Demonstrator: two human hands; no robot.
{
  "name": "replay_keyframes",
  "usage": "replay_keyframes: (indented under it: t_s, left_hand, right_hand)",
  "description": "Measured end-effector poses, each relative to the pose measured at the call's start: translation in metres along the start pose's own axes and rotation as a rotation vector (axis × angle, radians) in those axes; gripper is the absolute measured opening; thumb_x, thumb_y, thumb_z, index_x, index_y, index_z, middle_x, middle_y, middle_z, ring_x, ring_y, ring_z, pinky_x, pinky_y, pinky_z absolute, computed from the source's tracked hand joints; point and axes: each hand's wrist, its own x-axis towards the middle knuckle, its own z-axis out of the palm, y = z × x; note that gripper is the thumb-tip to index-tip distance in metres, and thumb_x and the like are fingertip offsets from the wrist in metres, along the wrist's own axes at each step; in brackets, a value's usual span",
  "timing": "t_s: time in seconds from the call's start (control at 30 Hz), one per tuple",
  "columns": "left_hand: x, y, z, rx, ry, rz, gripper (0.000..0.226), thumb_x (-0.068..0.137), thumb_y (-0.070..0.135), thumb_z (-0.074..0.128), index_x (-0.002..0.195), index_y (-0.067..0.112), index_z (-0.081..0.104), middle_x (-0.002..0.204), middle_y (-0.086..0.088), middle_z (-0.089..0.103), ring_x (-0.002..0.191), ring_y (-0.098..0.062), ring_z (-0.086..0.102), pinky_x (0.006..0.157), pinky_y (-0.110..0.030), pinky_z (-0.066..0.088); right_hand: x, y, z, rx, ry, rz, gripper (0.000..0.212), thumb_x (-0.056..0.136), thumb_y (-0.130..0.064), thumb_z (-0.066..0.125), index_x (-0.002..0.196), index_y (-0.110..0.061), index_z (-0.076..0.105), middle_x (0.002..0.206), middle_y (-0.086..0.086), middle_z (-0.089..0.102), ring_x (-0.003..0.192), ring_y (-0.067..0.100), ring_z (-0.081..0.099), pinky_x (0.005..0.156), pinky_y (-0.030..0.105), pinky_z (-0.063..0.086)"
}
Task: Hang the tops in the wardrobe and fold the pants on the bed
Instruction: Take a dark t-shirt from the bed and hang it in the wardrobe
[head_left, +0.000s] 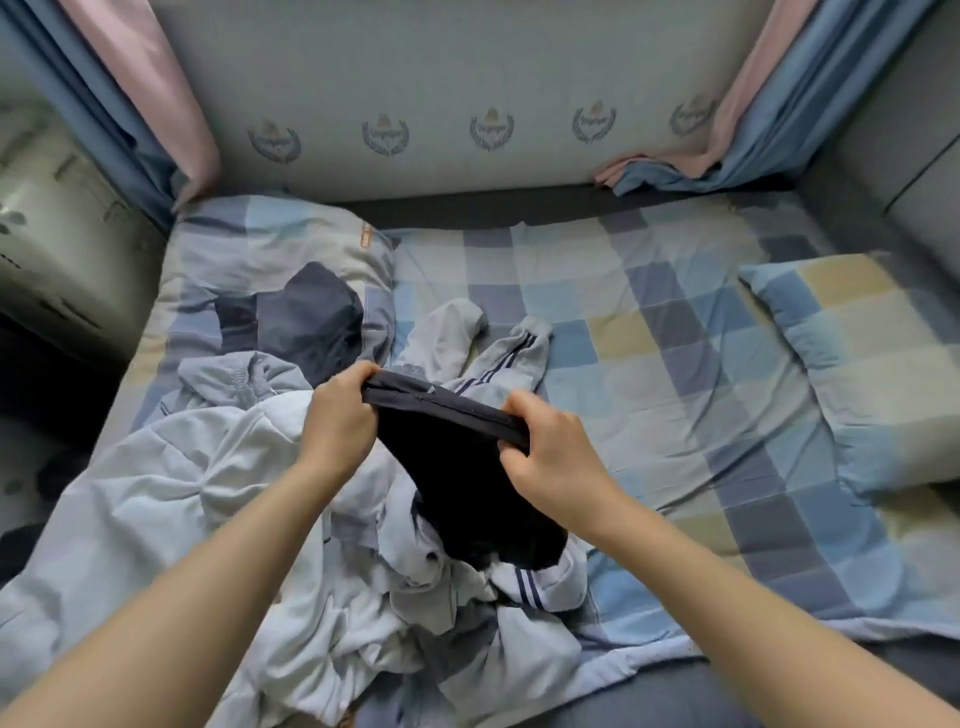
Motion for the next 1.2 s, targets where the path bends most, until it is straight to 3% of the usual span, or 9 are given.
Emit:
replay_keyframes:
  t_s: [0.13,0.3,0.4,0.57,0.7,0.8,0.97,1.07,1.2]
  left_hand:
    - [0.012,0.085,-0.077,-0.184,0.071,0.112,0.038,0.071,-0.008,0.040,0.089,0.017,0.063,0.075,0.001,0.063,0.075,-0.026,0.058,0.062,-0.034,0.042]
    - [-0.018,0.170,-0.166,-0.305,-0.013,0.364,0.056,0.060,0.007,0.036,0.100,0.022,0.071,0.097,0.002,0.069,0.096,-0.015,0.062,0.092,-0.028,0.048]
    - [-0.043,0.206,-0.205,-0.301,-0.172,0.551,0.029,0.064,0.004,0.046,0.076,0.016,0.070,0.090,0.004,0.058,0.089,-0.009,0.056,0.086,-0.024,0.041]
    - [-0.097,0.247,-0.240,-0.450,-0.513,0.358,0.020,0.064,0.014,0.044,0.075,0.006,0.059,0.069,-0.009,0.045,0.064,-0.024,0.039,0.059,-0.035,0.031]
    - [-0.132,0.260,-0.261,-0.740,-0.515,0.359,0.009,0.064,0.009,0.044,0.070,0.003,0.047,0.052,0.000,0.036,0.042,-0.013,0.035,0.039,-0.018,0.025]
    - [-0.141,0.255,-0.261,-0.597,-0.510,0.431,0.016,0.073,0.010,0.046,0.060,0.004,0.040,0.054,-0.003,0.027,0.047,-0.017,0.026,0.042,-0.024,0.018]
    - [-0.171,0.250,-0.227,-0.161,-0.495,0.632,0.021,0.078,0.021,0.059,0.061,0.011,0.053,0.049,0.009,0.041,0.048,-0.008,0.037,0.049,-0.025,0.032]
    - [-0.196,0.255,-0.207,-0.064,-0.521,0.708,0.026,0.082,0.029,0.066,0.060,0.020,0.057,0.049,0.011,0.049,0.049,-0.005,0.045,0.054,-0.025,0.038]
    - [-0.225,0.267,-0.183,-0.009,-0.623,0.765,0.023,0.084,0.030,0.066,0.062,0.024,0.060,0.057,0.008,0.059,0.059,-0.010,0.056,0.060,-0.032,0.044]
  right_hand:
    - [-0.016,-0.050,-0.062,-0.019,0.179,-0.035,0.027,0.076,0.007,0.057,0.077,-0.019,0.052,0.070,-0.001,0.058,0.066,0.013,0.048,0.060,0.015,0.036]
    - [-0.059,-0.109,-0.136,-0.045,0.428,-0.061,0.024,0.079,0.006,0.061,0.081,-0.018,0.060,0.069,0.001,0.057,0.067,0.016,0.054,0.057,0.020,0.039]
    - [-0.091,-0.141,-0.170,-0.045,0.528,-0.092,0.023,0.079,0.004,0.064,0.084,-0.018,0.064,0.076,0.004,0.060,0.072,0.021,0.058,0.065,0.029,0.047]
    - [-0.144,-0.168,-0.196,-0.166,0.730,-0.056,0.022,0.082,0.004,0.062,0.089,-0.017,0.065,0.094,0.004,0.055,0.076,0.011,0.053,0.071,0.008,0.041]
    - [-0.206,-0.133,-0.195,-0.291,0.710,0.238,0.016,0.082,-0.001,0.058,0.086,-0.015,0.064,0.092,0.004,0.056,0.083,0.023,0.056,0.072,0.029,0.043]
    - [-0.257,-0.114,-0.193,-0.100,0.678,0.467,0.020,0.084,-0.008,0.060,0.071,-0.022,0.064,0.073,-0.001,0.064,0.077,0.024,0.061,0.067,0.031,0.044]
    - [-0.332,-0.132,-0.199,0.422,0.591,0.777,0.026,0.094,-0.009,0.041,0.082,-0.010,0.063,0.075,0.009,0.060,0.068,0.027,0.057,0.066,0.035,0.048]
    - [-0.375,-0.142,-0.200,0.739,0.549,0.810,0.031,0.098,-0.017,0.036,0.080,-0.013,0.060,0.071,0.007,0.055,0.060,0.021,0.052,0.064,0.036,0.046]
    - [-0.433,-0.159,-0.203,0.791,0.631,0.757,0.030,0.100,-0.020,0.040,0.081,-0.013,0.063,0.067,0.002,0.065,0.061,0.013,0.062,0.052,0.023,0.046]
